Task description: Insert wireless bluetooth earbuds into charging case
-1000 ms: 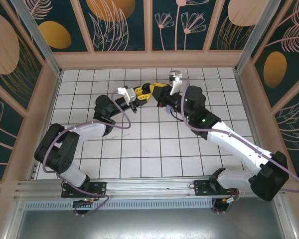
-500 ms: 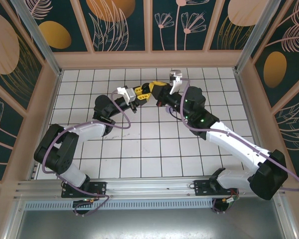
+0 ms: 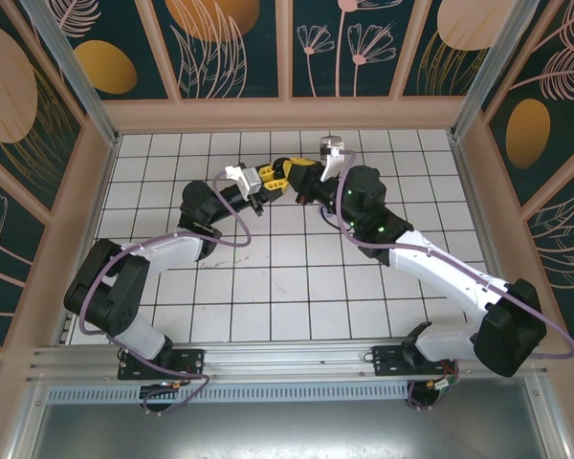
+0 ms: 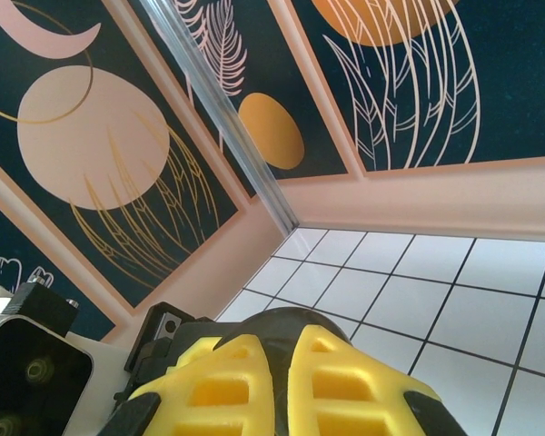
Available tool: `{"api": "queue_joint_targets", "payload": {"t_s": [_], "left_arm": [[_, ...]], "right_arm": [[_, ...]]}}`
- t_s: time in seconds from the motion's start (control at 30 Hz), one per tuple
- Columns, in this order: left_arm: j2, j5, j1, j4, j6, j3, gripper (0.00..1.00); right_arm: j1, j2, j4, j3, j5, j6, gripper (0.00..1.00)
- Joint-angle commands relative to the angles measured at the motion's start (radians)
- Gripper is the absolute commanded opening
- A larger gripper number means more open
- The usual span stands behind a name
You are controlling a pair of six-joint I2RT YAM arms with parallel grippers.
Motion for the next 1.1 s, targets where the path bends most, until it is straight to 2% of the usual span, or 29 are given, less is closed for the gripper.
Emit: {"api": "queue_joint_targets", "payload": {"t_s": [0.0, 0.33, 0.63, 0.67, 0.83, 0.97, 1.07], "left_arm": [[-0.035, 0.032, -0.011, 0.026, -0.001, 0.030, 0.00], [-0.037, 0.015, -0.012, -0.004, -0.034, 0.053, 0.00], [-0.032, 0.008, -0.013, -0.018, -0.051, 0.068, 0.00], [-0.031, 0.006, -0.013, -0.019, -0.055, 0.068, 0.00], [-0.021, 0.002, -0.012, -0.039, -0.060, 0.073, 0.00], [-0.007, -0.004, -0.013, -0.046, -0.070, 0.074, 0.00], [0.009, -0.005, -0.013, -0.030, -0.088, 0.071, 0.00]], "right_arm": [[0.004, 0.015, 0.042, -0.006, 0.028, 0.004, 0.00], [0.015, 0.020, -0.006, -0.013, -0.007, -0.065, 0.00], [0.047, 0.037, -0.077, -0.009, 0.044, -0.112, 0.00], [0.046, 0.037, -0.082, -0.001, 0.052, -0.109, 0.02], [0.015, 0.029, -0.122, 0.066, 0.061, -0.051, 0.29], [-0.013, -0.001, -0.160, 0.138, 0.027, -0.018, 0.47], [-0.027, -0.024, -0.205, 0.197, 0.011, -0.007, 0.54]]}}
